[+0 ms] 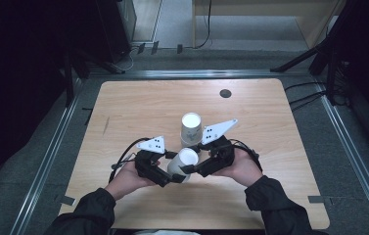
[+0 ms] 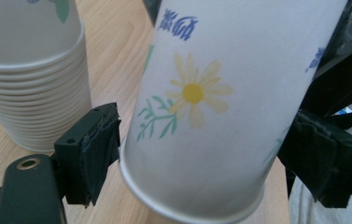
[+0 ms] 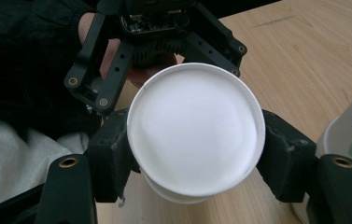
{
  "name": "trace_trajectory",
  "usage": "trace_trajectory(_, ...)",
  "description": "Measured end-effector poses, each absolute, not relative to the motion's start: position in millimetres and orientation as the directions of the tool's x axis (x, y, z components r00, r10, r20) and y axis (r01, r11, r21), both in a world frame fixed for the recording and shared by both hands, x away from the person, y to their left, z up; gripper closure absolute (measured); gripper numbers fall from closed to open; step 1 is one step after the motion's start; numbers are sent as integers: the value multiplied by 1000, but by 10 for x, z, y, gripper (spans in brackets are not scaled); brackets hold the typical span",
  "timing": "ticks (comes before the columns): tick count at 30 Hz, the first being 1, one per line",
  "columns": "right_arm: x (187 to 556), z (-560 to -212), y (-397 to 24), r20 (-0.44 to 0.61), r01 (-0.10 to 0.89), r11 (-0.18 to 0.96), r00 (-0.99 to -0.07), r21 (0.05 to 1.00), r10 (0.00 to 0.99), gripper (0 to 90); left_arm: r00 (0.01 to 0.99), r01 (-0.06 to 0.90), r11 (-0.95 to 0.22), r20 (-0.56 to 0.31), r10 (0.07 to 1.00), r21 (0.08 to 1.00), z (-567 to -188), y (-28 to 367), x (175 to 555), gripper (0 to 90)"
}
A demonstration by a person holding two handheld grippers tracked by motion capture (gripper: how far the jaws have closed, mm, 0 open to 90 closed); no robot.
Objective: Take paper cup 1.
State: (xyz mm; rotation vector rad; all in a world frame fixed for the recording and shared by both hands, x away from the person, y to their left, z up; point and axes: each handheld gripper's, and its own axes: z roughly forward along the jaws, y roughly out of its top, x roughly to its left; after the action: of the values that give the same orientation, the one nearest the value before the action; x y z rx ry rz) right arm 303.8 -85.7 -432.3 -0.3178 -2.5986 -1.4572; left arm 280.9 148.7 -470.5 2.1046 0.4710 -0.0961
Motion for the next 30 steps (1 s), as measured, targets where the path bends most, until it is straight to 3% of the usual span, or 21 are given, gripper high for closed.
trace_trajectory(19, 3075, -4331, -841, 282, 288, 492, -955, 822, 90, 349, 941, 319, -507, -207, 267, 801, -4665, 1508, 2761, 289)
trace_trajectory(23, 3083, -4337, -837, 299, 293, 505, -952, 811, 73, 276, 942, 317, -502, -205, 265, 805, -4645, 1529, 2763, 291)
trace_trajectory(30, 3023, -4325, -946, 216, 243, 551, -970, 798, 115, 247, 932, 348, -510, -233, 277, 786, -4608, 1668, 2811, 288)
